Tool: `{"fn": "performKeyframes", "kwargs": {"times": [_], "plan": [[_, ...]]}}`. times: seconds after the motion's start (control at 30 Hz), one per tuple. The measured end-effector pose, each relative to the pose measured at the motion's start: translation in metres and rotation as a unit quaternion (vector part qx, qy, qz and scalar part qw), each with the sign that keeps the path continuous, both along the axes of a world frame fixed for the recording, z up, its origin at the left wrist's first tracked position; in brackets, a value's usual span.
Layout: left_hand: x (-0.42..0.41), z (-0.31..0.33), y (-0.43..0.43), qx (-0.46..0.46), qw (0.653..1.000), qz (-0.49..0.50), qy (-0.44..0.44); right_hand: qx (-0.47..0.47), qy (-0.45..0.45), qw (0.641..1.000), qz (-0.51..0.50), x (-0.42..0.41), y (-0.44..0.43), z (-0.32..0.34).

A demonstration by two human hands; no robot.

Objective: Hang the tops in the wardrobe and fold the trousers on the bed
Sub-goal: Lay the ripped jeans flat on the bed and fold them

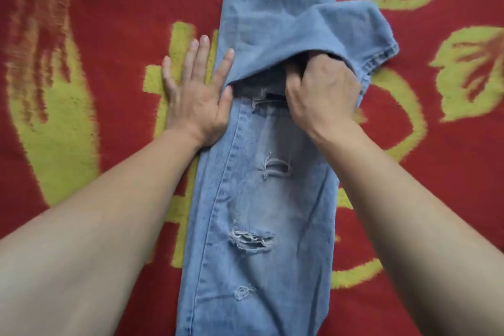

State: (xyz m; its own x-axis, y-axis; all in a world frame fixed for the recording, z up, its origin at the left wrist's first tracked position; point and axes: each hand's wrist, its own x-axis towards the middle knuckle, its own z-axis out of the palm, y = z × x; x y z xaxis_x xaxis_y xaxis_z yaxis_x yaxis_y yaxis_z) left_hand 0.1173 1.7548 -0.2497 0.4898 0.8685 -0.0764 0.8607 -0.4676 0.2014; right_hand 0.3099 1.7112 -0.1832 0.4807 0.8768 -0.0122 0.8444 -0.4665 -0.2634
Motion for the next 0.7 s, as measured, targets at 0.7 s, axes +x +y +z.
{"fn": "performKeyframes", "kwargs": {"times": [0.7], "plan": [[-0.003, -0.006, 0.001, 0.051, 0.995, 0.003, -0.09, 0.09, 0.054, 0.994, -0.003, 0.025, 0.099, -0.023]]}}
